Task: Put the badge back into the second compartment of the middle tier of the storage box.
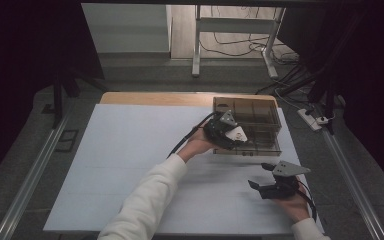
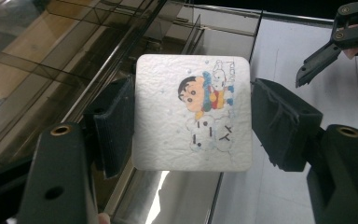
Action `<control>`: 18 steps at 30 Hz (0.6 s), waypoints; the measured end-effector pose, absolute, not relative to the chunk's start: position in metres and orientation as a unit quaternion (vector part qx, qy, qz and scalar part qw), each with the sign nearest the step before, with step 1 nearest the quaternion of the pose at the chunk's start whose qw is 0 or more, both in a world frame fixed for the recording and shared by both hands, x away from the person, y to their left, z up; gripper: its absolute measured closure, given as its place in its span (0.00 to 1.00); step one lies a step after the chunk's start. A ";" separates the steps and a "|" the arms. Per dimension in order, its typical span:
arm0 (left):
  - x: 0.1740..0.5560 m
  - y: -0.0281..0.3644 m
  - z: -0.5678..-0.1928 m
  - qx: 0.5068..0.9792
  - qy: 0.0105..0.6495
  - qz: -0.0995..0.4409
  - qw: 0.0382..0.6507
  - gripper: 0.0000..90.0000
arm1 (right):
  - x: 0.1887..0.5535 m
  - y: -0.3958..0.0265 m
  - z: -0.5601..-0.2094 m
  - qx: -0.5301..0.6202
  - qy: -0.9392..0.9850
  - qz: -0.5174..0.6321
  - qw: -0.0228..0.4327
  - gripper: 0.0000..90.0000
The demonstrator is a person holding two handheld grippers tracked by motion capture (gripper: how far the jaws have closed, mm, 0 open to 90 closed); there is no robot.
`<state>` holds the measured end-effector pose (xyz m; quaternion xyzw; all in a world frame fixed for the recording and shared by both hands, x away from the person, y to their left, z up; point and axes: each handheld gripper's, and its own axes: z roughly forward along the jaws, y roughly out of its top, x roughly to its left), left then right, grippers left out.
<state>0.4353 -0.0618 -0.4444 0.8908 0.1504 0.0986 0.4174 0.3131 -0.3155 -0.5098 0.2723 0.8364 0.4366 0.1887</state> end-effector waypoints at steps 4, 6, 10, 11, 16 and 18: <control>0.437 -0.069 -0.447 0.894 0.149 0.097 0.411 0.37 | 0.313 -0.315 -0.510 0.271 0.837 0.436 0.188 0.18; 0.438 -0.073 -0.448 0.895 0.147 0.095 0.411 0.37 | 0.313 -0.315 -0.510 0.270 0.838 0.435 0.188 0.18; 0.438 -0.080 -0.449 0.898 0.143 0.095 0.404 0.37 | 0.314 -0.315 -0.510 0.269 0.839 0.434 0.189 0.18; 0.438 -0.082 -0.450 0.899 0.143 0.095 0.404 0.37 | 0.314 -0.315 -0.511 0.269 0.839 0.434 0.189 0.18; 0.440 -0.088 -0.453 0.902 0.138 0.093 0.399 0.37 | 0.313 -0.314 -0.511 0.269 0.839 0.433 0.188 0.18; 0.440 -0.089 -0.454 0.902 0.139 0.092 0.399 0.37 | 0.314 -0.315 -0.511 0.269 0.839 0.433 0.189 0.18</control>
